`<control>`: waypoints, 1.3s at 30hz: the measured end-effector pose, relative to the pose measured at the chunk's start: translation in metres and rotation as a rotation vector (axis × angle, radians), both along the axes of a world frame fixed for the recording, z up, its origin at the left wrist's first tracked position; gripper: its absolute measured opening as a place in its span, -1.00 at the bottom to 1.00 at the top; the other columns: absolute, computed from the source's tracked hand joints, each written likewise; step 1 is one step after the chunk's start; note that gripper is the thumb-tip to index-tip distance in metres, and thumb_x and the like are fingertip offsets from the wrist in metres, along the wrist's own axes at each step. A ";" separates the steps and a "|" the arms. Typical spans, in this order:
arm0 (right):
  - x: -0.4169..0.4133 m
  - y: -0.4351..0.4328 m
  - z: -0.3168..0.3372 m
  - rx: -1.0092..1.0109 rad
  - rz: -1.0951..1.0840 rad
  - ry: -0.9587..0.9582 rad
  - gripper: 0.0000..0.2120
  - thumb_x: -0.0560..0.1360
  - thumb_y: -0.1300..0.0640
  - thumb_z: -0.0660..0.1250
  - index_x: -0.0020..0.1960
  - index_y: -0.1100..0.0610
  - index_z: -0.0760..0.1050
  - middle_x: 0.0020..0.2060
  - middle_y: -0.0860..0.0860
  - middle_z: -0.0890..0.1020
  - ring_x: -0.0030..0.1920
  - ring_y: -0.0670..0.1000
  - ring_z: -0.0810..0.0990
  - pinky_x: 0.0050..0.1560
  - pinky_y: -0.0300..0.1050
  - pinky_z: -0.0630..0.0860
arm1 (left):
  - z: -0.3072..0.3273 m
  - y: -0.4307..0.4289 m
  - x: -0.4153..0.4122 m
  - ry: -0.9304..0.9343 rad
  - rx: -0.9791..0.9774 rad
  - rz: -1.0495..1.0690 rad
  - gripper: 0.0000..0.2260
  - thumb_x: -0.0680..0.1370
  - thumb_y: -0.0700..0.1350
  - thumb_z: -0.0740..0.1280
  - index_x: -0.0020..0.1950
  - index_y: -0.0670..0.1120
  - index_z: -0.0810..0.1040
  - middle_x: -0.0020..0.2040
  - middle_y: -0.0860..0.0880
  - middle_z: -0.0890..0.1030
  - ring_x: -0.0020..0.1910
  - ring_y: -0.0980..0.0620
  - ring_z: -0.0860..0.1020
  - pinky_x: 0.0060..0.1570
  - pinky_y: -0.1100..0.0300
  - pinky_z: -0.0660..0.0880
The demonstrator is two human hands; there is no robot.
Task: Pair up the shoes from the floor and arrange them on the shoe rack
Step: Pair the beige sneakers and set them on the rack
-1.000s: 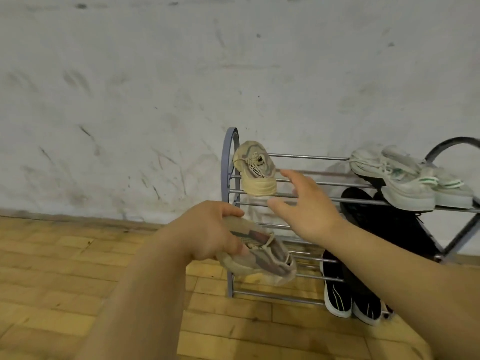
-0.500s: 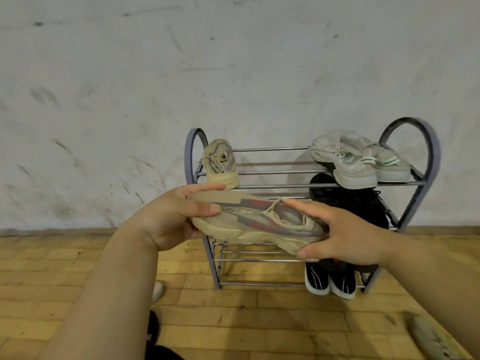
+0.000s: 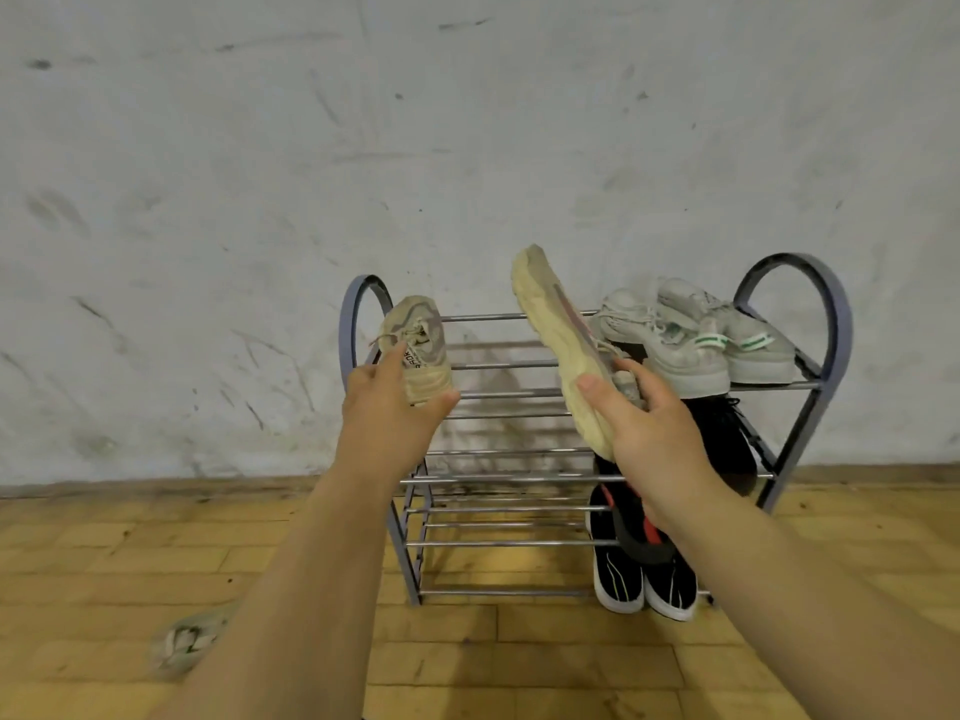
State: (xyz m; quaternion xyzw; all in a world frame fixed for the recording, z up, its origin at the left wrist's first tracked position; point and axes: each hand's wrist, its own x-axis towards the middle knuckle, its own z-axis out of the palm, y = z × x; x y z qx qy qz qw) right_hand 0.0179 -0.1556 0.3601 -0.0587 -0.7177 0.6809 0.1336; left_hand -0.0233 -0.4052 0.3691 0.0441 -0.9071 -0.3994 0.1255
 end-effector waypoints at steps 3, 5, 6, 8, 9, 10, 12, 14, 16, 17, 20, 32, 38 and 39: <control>-0.009 -0.010 -0.006 -0.055 0.012 -0.025 -0.59 0.50 -0.19 0.49 0.31 -0.20 0.54 0.19 -0.17 0.65 0.16 -0.10 0.64 0.08 -0.12 0.58 | -0.007 0.005 -0.014 -0.028 -0.091 -0.007 -0.15 0.48 0.30 0.45 0.65 0.17 0.11 0.59 -0.10 0.18 0.54 -0.20 0.26 0.45 -0.16 0.35; -0.015 -0.018 -0.010 -0.051 0.021 -0.043 -0.62 0.49 -0.19 0.50 0.28 -0.21 0.54 0.15 -0.18 0.65 0.14 -0.10 0.64 0.04 -0.13 0.57 | -0.011 0.006 -0.022 -0.055 -0.108 0.005 -0.10 0.45 0.32 0.46 0.66 0.16 0.09 0.59 -0.11 0.15 0.54 -0.23 0.23 0.44 -0.17 0.34; -0.017 -0.022 -0.013 -0.045 0.015 -0.049 -0.66 0.49 -0.19 0.50 0.23 -0.25 0.53 0.13 -0.19 0.65 0.13 -0.09 0.64 0.05 -0.12 0.58 | -0.012 0.006 -0.024 -0.064 -0.107 0.021 -0.09 0.44 0.32 0.48 0.66 0.16 0.09 0.58 -0.11 0.16 0.53 -0.24 0.23 0.43 -0.17 0.34; -0.022 -0.028 -0.016 -0.010 -0.005 -0.050 -0.71 0.48 -0.19 0.50 0.13 -0.31 0.49 0.11 -0.22 0.62 0.13 -0.09 0.63 0.09 -0.08 0.59 | -0.015 0.003 -0.030 -0.061 -0.081 0.053 -0.10 0.44 0.27 0.51 0.65 0.16 0.11 0.55 -0.12 0.21 0.50 -0.25 0.26 0.41 -0.15 0.36; -0.023 -0.030 -0.018 0.021 -0.016 -0.043 -0.70 0.48 -0.19 0.50 0.15 -0.31 0.49 0.10 -0.24 0.61 0.13 -0.09 0.62 0.09 -0.09 0.57 | -0.018 0.000 -0.033 -0.037 -0.051 0.061 -0.14 0.46 0.22 0.52 0.64 0.15 0.15 0.53 -0.13 0.26 0.48 -0.23 0.29 0.39 -0.14 0.38; -0.025 -0.032 -0.018 0.059 -0.028 -0.031 -0.65 0.49 -0.19 0.50 0.22 -0.28 0.49 0.11 -0.26 0.59 0.13 -0.11 0.61 0.07 -0.13 0.54 | -0.020 -0.003 -0.035 0.002 -0.019 0.068 -0.20 0.48 0.15 0.52 0.63 0.14 0.19 0.49 -0.13 0.33 0.46 -0.22 0.33 0.37 -0.13 0.42; -0.028 -0.037 -0.015 0.146 -0.066 0.008 -0.49 0.49 -0.21 0.49 0.39 -0.20 0.46 0.12 -0.30 0.55 0.14 -0.15 0.57 0.06 -0.19 0.50 | -0.024 -0.008 -0.038 0.068 0.040 0.091 -0.31 0.52 -0.01 0.48 0.60 0.11 0.28 0.41 -0.12 0.44 0.39 -0.20 0.41 0.33 -0.13 0.46; -0.038 -0.039 -0.013 0.266 -0.119 0.063 -0.41 0.44 -0.30 0.48 0.41 -0.24 0.43 0.17 -0.25 0.57 0.18 -0.12 0.57 0.15 -0.12 0.53 | -0.026 -0.012 -0.039 0.109 0.050 0.116 -0.38 0.54 -0.11 0.44 0.57 0.07 0.34 0.36 -0.12 0.48 0.34 -0.20 0.45 0.32 -0.14 0.47; -0.050 -0.042 -0.011 0.394 -0.161 0.066 -0.31 0.36 -0.43 0.43 0.42 -0.28 0.39 0.23 -0.18 0.56 0.22 -0.06 0.55 0.24 0.03 0.56 | -0.028 -0.014 -0.038 0.141 0.050 0.133 -0.43 0.55 -0.16 0.42 0.54 0.05 0.38 0.33 -0.12 0.49 0.31 -0.20 0.47 0.30 -0.12 0.48; -0.055 -0.043 -0.013 0.471 -0.168 0.047 -0.27 0.35 -0.46 0.40 0.45 -0.28 0.36 0.25 -0.14 0.55 0.25 -0.01 0.53 0.26 0.09 0.55 | -0.029 -0.014 -0.037 0.153 0.054 0.140 -0.44 0.55 -0.17 0.41 0.53 0.06 0.39 0.33 -0.11 0.48 0.30 -0.20 0.47 0.29 -0.12 0.48; -0.055 -0.047 -0.024 0.774 -0.103 0.009 -0.22 0.40 -0.36 0.34 0.55 -0.17 0.24 0.29 0.06 0.49 0.29 0.18 0.44 0.28 0.17 0.49 | -0.030 -0.015 -0.034 0.178 0.027 0.183 -0.45 0.55 -0.17 0.39 0.53 0.08 0.39 0.35 -0.09 0.42 0.30 -0.18 0.44 0.25 -0.09 0.48; -0.058 -0.069 -0.004 0.744 -0.061 0.135 -0.28 0.56 -0.16 0.37 0.65 -0.10 0.18 0.45 0.04 0.44 0.46 0.16 0.33 0.44 0.06 0.29 | -0.032 -0.043 -0.038 0.045 0.258 0.053 -0.03 0.50 0.06 0.52 0.66 0.27 -0.11 0.59 -0.07 0.26 0.50 -0.13 0.37 0.37 -0.08 0.43; -0.098 -0.126 0.005 0.884 0.002 -0.035 -0.24 0.56 -0.22 0.30 0.64 -0.02 0.10 0.37 0.21 0.42 0.36 0.27 0.39 0.41 0.14 0.40 | -0.036 -0.048 -0.040 0.074 0.275 0.017 -0.03 0.51 0.06 0.52 0.67 0.24 -0.11 0.55 -0.05 0.34 0.38 -0.01 0.46 0.25 0.07 0.44; -0.099 -0.132 -0.001 0.942 0.045 -0.071 -0.26 0.57 -0.21 0.27 0.64 -0.02 0.10 0.36 0.24 0.42 0.35 0.28 0.39 0.41 0.13 0.38 | -0.038 -0.050 -0.040 0.081 0.279 0.014 -0.04 0.51 0.05 0.51 0.67 0.24 -0.10 0.54 -0.04 0.36 0.35 0.01 0.47 0.24 0.08 0.45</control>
